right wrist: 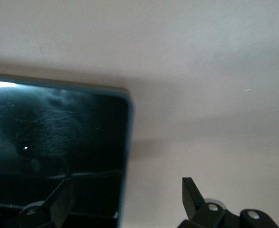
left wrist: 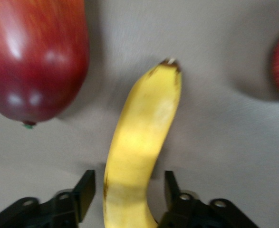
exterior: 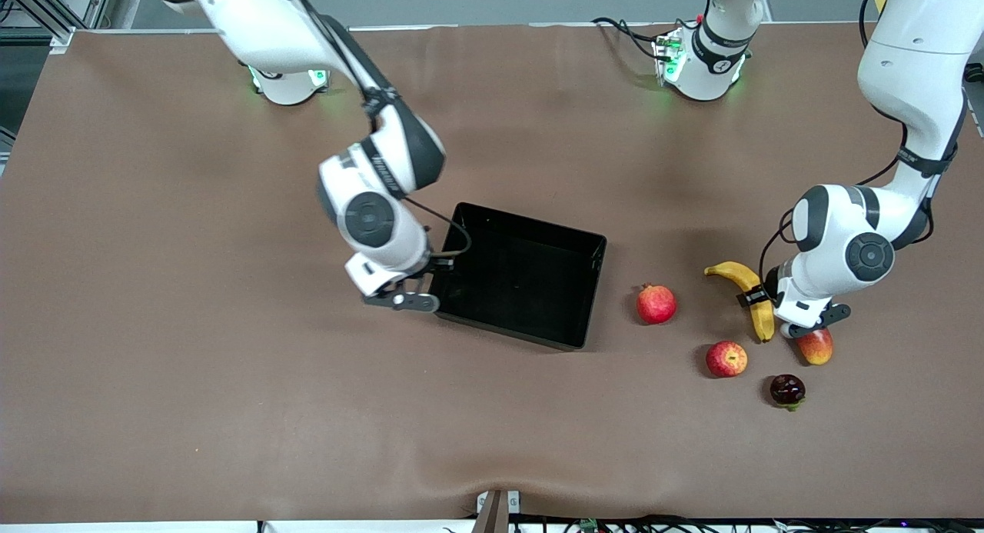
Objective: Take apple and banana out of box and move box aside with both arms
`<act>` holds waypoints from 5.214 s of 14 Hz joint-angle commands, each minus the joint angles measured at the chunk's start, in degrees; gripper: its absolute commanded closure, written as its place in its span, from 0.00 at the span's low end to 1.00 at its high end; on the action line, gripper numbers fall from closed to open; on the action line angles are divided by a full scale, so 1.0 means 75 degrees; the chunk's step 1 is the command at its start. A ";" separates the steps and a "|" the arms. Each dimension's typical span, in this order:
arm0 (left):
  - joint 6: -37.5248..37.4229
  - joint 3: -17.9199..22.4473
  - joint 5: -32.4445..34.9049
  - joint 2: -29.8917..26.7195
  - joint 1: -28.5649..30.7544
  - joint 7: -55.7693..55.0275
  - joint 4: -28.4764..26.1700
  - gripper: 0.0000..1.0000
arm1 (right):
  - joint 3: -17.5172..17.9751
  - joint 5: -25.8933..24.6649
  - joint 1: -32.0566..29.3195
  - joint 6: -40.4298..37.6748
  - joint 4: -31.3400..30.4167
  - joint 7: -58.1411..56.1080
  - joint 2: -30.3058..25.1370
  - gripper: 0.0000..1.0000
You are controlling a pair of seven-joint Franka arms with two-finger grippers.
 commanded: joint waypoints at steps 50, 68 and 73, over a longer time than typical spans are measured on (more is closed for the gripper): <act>-0.7181 0.1909 -0.1370 -0.4678 -0.2648 0.2394 0.3071 0.00 | -0.0062 0.0416 -0.6842 0.0591 -0.0101 -0.8053 -0.0127 0.00; -0.7263 0.1956 -0.1804 -0.4644 -0.2472 0.2406 0.3410 0.00 | -0.0085 -0.0533 -0.4498 -0.0534 -0.1598 -0.4691 -0.2715 0.00; -0.7274 0.1932 -0.1758 -0.4468 -0.2565 0.2406 0.3399 0.00 | -0.0109 -0.0650 -0.4649 -0.2043 -0.1788 -0.4702 -0.3875 0.00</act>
